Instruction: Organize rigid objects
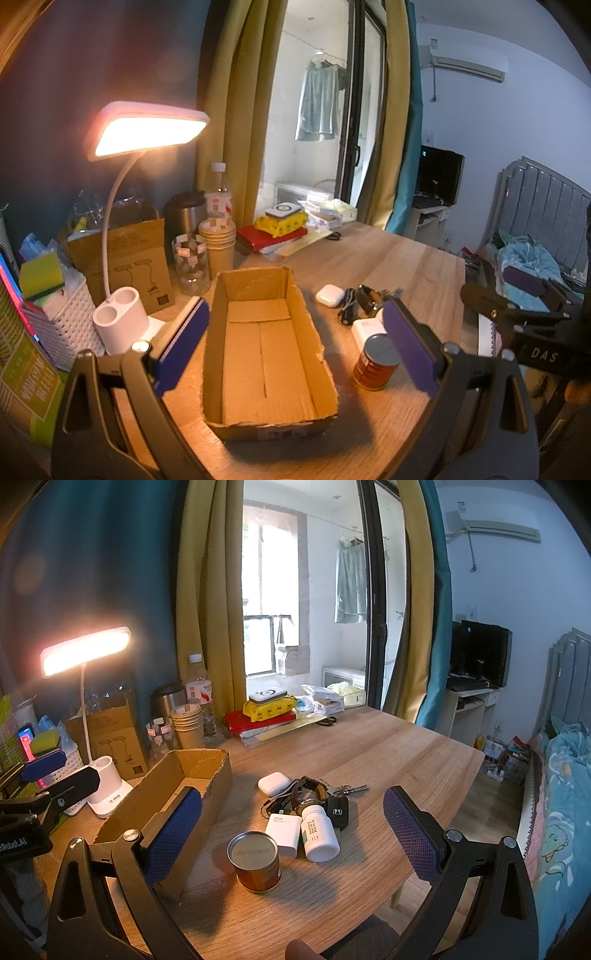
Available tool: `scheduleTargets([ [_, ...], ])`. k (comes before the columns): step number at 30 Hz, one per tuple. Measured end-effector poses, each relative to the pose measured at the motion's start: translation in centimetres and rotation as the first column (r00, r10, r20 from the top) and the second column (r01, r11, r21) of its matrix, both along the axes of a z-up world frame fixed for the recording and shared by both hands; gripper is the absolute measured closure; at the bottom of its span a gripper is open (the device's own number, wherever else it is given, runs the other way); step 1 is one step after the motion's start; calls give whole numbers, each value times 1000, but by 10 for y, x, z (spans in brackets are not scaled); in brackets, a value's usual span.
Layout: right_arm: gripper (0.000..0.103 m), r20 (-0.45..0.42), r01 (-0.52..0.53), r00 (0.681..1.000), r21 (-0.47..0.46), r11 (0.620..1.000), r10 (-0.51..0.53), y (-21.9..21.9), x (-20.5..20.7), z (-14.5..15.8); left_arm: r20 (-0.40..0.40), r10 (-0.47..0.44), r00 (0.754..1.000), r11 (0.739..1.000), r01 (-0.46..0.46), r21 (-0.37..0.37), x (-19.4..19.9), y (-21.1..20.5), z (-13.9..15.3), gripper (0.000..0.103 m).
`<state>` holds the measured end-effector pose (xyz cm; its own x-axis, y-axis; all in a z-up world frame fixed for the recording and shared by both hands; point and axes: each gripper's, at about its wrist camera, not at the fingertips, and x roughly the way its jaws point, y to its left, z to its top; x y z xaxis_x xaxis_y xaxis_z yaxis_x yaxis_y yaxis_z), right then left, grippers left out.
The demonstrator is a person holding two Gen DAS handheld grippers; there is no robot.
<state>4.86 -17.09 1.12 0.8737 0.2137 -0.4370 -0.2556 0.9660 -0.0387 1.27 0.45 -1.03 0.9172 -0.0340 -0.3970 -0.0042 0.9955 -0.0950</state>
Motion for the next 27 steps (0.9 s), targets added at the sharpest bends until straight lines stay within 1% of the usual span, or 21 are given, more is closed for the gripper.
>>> scheduleTargets([
  [17, 3, -5, -9, 1000, 1, 1000, 9, 2, -2, -3, 4, 12, 1000, 1000, -12, 2, -1, 2, 0, 7],
  [24, 3, -44, -19, 999, -2, 1000, 19, 4, 9, -13, -30, 36, 999, 999, -36, 5, 10, 10, -9, 7],
  [27, 3, -65, -23, 998, -3, 1000, 23, 5, 16, -19, -70, 56, 996, 998, -57, -8, 19, 18, -20, 7],
])
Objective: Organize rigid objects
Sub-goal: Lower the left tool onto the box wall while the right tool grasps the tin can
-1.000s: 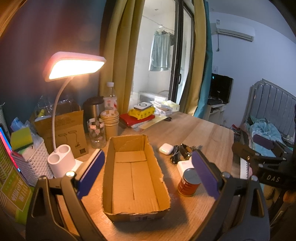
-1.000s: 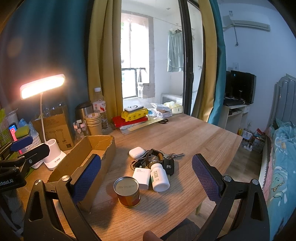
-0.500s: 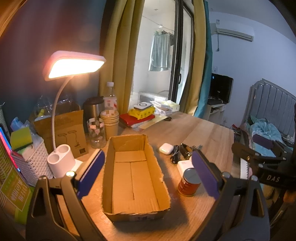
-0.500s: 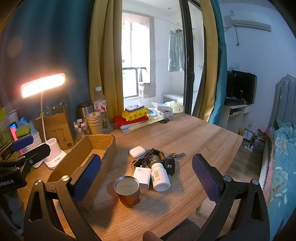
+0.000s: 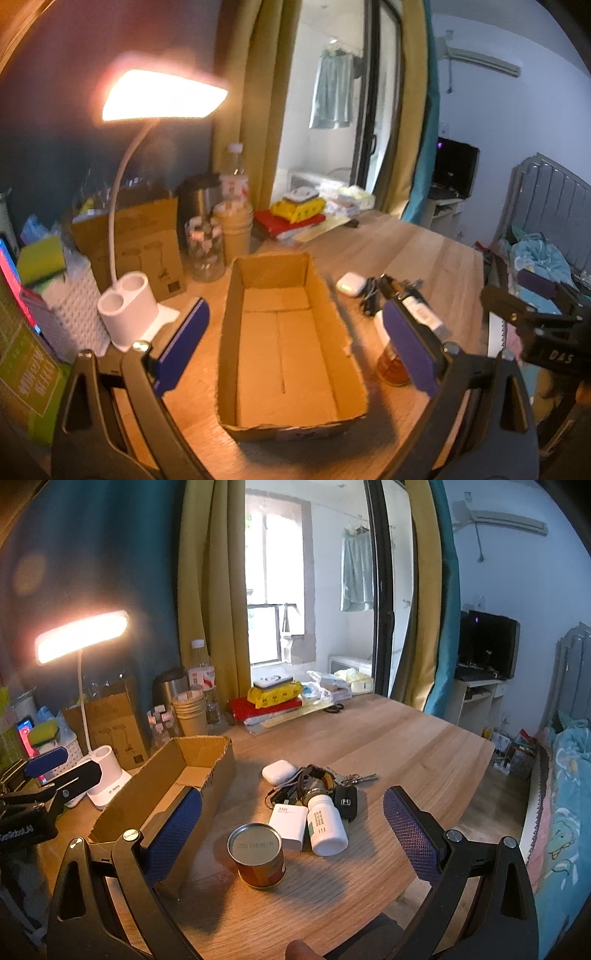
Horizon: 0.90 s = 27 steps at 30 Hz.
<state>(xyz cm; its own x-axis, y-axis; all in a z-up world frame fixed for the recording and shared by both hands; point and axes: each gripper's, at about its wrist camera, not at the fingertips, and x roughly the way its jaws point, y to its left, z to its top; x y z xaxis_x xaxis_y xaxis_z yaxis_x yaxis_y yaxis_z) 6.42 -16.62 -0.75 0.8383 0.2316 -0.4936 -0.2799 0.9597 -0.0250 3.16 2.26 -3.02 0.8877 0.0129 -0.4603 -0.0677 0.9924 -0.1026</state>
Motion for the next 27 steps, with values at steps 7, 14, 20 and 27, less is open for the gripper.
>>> scheduleTargets([
  [7, 3, -54, 3, 999, -13, 1000, -3, 1, 15, -17, -98, 38, 995, 999, -41, -29, 22, 22, -31, 8],
  [14, 3, -98, -15, 995, -33, 999, 11, 6, 28, -34, -143, 63, 988, 998, -65, -11, 29, 29, -57, 8],
  [20, 3, -139, -51, 989, -56, 997, 42, 16, 37, -54, -174, 87, 981, 996, -92, -21, 29, 41, -73, 22],
  [27, 3, -179, -79, 982, -76, 994, 65, 30, 43, -73, -241, 72, 968, 995, -85, -42, 37, 47, -94, 45],
])
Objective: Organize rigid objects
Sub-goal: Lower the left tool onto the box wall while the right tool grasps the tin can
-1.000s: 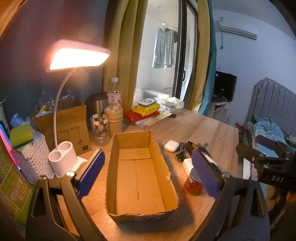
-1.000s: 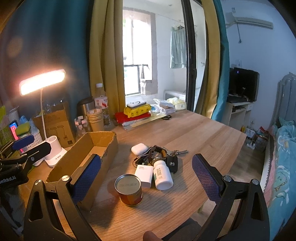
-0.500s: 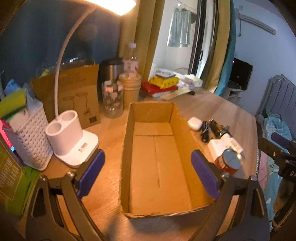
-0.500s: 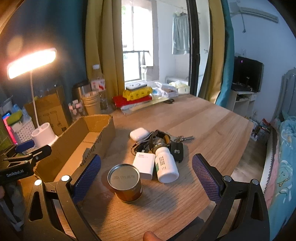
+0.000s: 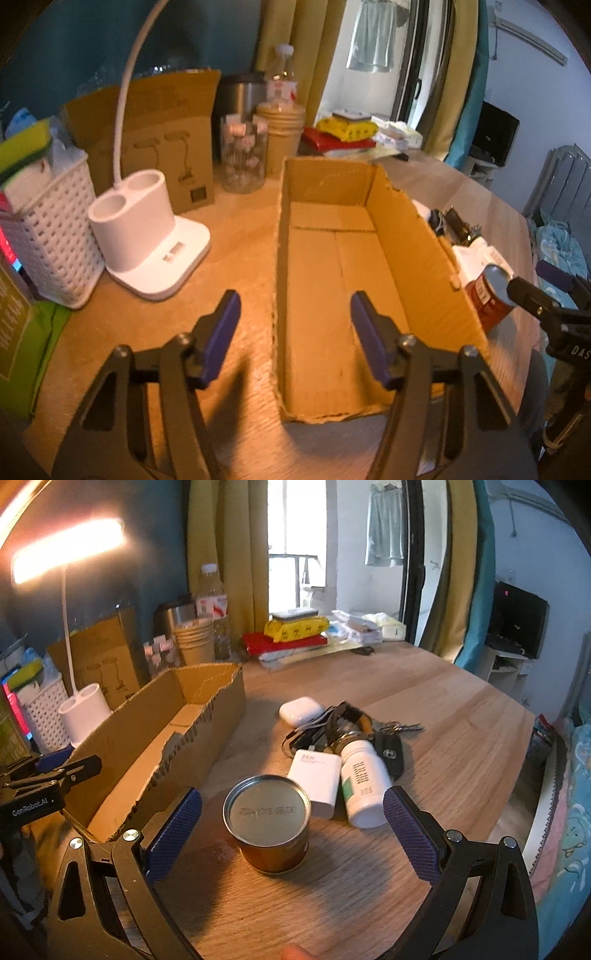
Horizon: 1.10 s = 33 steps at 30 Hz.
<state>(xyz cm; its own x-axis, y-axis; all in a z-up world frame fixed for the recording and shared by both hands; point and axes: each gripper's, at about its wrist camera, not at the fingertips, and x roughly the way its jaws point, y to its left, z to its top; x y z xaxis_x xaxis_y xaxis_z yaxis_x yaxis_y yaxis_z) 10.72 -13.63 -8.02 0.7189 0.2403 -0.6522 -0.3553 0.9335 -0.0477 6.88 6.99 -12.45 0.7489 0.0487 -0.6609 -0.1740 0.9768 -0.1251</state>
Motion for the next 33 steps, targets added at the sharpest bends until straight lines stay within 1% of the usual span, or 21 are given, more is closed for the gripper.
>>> scheduleTargets([
  [1, 3, -5, -3, 1000, -6, 1000, 3, 2, 1, -3, -11, -4, 1000, 1000, 4, -5, 0, 0, -2, 49],
  [3, 3, -9, -11, 1000, -10, 1000, 11, 5, 1, -6, -22, -8, 1000, 1000, 8, -9, 1, 0, -4, 54],
  [4, 3, -10, -13, 1000, -11, 1000, 13, 6, 1, -8, -26, -10, 1000, 1000, 10, -11, 1, 0, -6, 58],
  [7, 3, -17, -23, 1000, -16, 1000, 23, 9, 3, -13, -27, -19, 999, 1000, 19, -18, 1, -1, -8, 67],
  [11, 3, -29, -28, 999, -26, 999, 28, 12, 5, -19, -18, -21, 1000, 999, 20, -28, -1, -1, -8, 74],
  [12, 3, -31, -30, 999, -31, 999, 29, 13, 5, -20, -18, -21, 1000, 999, 21, -31, -1, -1, -8, 79],
  [13, 3, -29, -31, 999, -34, 999, 30, 14, 5, -22, -18, -23, 1000, 999, 22, -35, -1, -1, -8, 82],
  [16, 3, -34, -40, 999, -27, 999, 39, 15, 5, -24, -16, -30, 999, 999, 29, -38, -2, -1, -8, 86],
  [19, 5, -38, -50, 998, -32, 998, 49, 16, 5, -27, -8, -26, 1000, 999, 26, -38, -3, -2, -9, 87],
  [21, 16, -45, -50, 998, -37, 998, 49, 16, 7, -29, -3, -23, 1000, 999, 23, -43, -4, -1, -9, 87],
  [23, 24, -47, -43, 998, -43, 998, 41, 17, 8, -32, -1, -23, 1000, 999, 23, -40, -3, -2, -9, 87],
  [25, 27, -55, -43, 998, -49, 998, 40, 17, 10, -35, 2, -21, 1000, 999, 22, -41, -4, -1, -10, 87],
  [26, 33, -57, -43, 998, -49, 998, 41, 18, 10, -36, 4, -19, 1000, 999, 19, -45, -4, -1, -10, 88],
  [27, 44, -55, -40, 998, -50, 998, 37, 18, 10, -36, 5, -19, 1000, 999, 19, -48, -4, 0, -10, 88],
  [28, 46, -54, -37, 998, -48, 998, 34, 17, 11, -37, 6, -20, 1000, 999, 20, -47, -4, 0, -10, 88],
  [33, 46, -49, -41, 998, -42, 998, 39, 16, 11, -36, 10, -17, 1000, 998, 17, -59, -5, 2, -11, 88],
])
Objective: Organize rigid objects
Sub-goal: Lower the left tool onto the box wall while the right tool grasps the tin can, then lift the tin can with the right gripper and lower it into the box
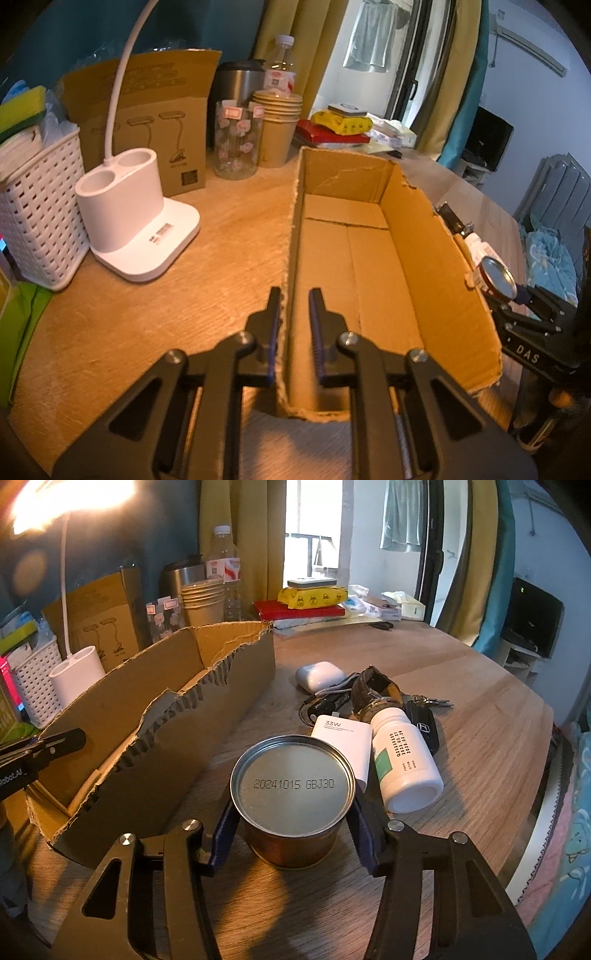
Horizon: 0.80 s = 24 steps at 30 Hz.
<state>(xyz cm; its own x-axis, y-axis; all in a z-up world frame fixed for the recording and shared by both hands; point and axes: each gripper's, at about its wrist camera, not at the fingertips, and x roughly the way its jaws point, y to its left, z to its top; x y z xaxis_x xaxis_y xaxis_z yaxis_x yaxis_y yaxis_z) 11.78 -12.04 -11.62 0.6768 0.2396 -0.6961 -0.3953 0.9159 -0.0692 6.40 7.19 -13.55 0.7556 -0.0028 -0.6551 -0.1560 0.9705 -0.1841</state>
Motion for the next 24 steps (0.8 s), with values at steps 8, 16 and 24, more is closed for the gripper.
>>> scheduleTargets([
  [8, 46, 59, -11, 998, 46, 999, 8, -4, -11, 22, 8, -1, 1000, 1000, 1, 0, -1, -1, 0, 88],
  [16, 46, 149, -71, 988, 123, 990, 52, 0, -30, 66, 9, -1, 1000, 1000, 1, 0, -1, -1, 0, 88],
  [24, 46, 200, -205, 964, 135, 969, 176, 36, -47, 90, 9, 0, 1000, 1000, 0, 1, -1, -1, 0, 88],
])
